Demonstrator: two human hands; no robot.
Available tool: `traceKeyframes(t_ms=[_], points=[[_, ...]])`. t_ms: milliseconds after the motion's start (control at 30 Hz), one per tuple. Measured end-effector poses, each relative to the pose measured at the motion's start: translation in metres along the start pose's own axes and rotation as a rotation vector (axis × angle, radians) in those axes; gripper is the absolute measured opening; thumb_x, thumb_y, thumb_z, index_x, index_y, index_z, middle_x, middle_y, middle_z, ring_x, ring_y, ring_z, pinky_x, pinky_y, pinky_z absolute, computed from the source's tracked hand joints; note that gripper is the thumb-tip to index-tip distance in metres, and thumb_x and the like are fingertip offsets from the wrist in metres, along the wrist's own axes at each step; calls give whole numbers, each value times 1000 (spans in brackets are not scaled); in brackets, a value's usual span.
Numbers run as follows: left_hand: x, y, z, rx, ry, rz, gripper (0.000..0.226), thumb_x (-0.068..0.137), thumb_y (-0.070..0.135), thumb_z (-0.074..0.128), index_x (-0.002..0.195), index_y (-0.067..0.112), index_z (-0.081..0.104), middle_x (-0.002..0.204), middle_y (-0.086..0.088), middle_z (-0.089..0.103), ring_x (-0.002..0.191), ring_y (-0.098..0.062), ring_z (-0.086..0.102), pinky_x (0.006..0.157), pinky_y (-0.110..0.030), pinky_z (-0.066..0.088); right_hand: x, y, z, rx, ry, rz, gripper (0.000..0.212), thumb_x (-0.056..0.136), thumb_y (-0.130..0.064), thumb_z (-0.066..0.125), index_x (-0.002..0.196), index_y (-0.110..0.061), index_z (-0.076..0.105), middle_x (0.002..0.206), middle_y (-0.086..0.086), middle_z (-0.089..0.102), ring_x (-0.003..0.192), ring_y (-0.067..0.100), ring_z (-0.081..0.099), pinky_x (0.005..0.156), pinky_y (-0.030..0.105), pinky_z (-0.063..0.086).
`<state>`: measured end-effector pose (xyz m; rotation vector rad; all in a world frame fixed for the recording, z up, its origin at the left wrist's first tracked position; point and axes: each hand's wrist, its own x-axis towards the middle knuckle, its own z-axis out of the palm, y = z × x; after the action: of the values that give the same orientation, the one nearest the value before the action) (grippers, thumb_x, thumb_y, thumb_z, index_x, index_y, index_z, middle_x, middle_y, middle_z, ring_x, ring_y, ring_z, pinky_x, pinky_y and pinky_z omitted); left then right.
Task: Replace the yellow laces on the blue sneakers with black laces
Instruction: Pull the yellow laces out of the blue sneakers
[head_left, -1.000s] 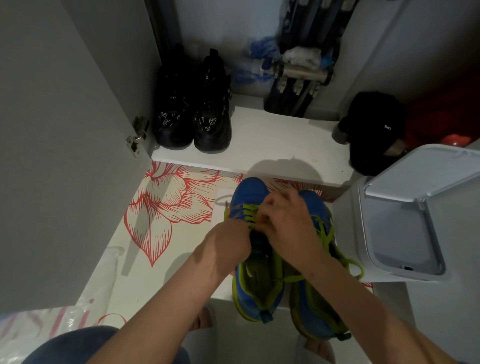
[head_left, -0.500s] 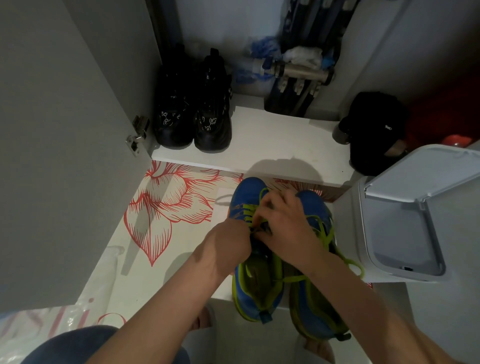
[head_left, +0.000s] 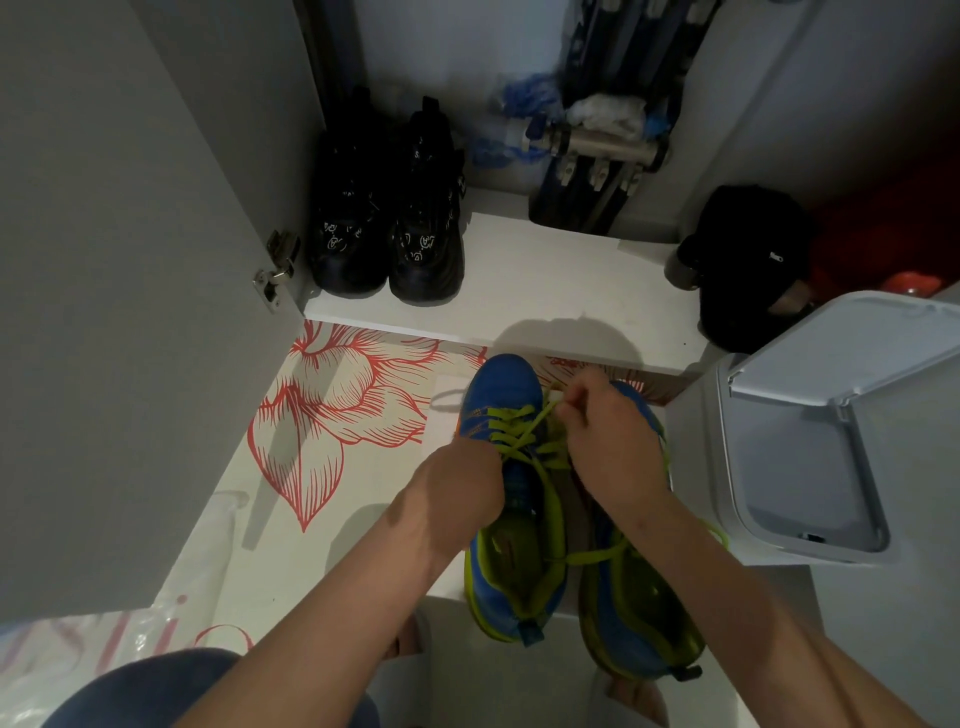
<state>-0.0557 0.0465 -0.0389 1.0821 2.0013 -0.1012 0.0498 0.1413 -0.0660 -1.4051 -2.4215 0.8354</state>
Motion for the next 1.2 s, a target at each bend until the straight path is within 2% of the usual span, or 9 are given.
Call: traceKeyframes(t_ms=[67,167,267,367,533,700,867,1100,1200], points=[[4,-1,1,12,-34,-8,24,99,12,40,82,5,55,65,1,39,70,-16,55,93,-26,44,3,0,-2,49,0,62,6,94,-17,53,91,-12,51,83,1,58,72,16,53,58,30,36],[5,-2,3,-3,-38,-8,24,100,13,40,100,0,60,67,-1,44,107,-25,61,95,-27,43,4,0,-2,199,-12,145,6,94,-15,52,93,-9,52,88,11,62,74,23,57,65,37,48],[10,-1,3,-4,-83,-44,27,100,15,42,115,-1,58,96,-11,62,119,-27,56,98,-27,42,3,-2,1,305,-29,188,7,94,-13,51,88,-13,48,85,11,60,74,33,62,66,51,55],[10,-1,3,4,-104,-72,33,99,18,45,126,0,53,127,-15,58,121,-27,54,100,-28,41,3,-5,1,580,-114,323,11,97,-8,46,88,-12,43,84,12,56,63,27,60,59,47,56],[-3,-13,13,-45,119,41,29,98,21,45,113,0,57,115,-16,63,105,-31,62,90,-34,49,5,-7,-17,932,-86,479,10,102,-16,38,110,-11,36,91,19,56,67,30,64,50,43,56],[-7,-21,26,-79,275,52,43,94,42,49,119,7,47,115,-8,57,103,-26,59,77,-32,44,-3,4,-28,532,-149,336,17,95,-12,53,109,-7,45,100,13,55,70,19,62,47,33,57],[2,-25,32,-181,598,337,33,93,28,54,125,19,53,120,-2,47,110,-18,49,86,-30,46,-13,4,-29,175,-227,169,14,91,-13,59,101,-13,49,107,9,53,82,28,63,58,41,58],[29,-20,35,-20,561,453,29,92,24,56,120,18,60,122,-2,49,116,-17,43,91,-27,39,-31,-11,-17,-93,-468,93,35,89,-33,61,93,2,61,88,22,67,75,31,65,67,35,49],[34,-19,35,-1,567,422,28,91,28,57,117,17,61,120,-3,48,113,-18,46,87,-27,41,-30,-10,-11,-149,-455,54,27,88,-29,61,71,-11,51,79,17,66,76,30,66,66,35,50]])
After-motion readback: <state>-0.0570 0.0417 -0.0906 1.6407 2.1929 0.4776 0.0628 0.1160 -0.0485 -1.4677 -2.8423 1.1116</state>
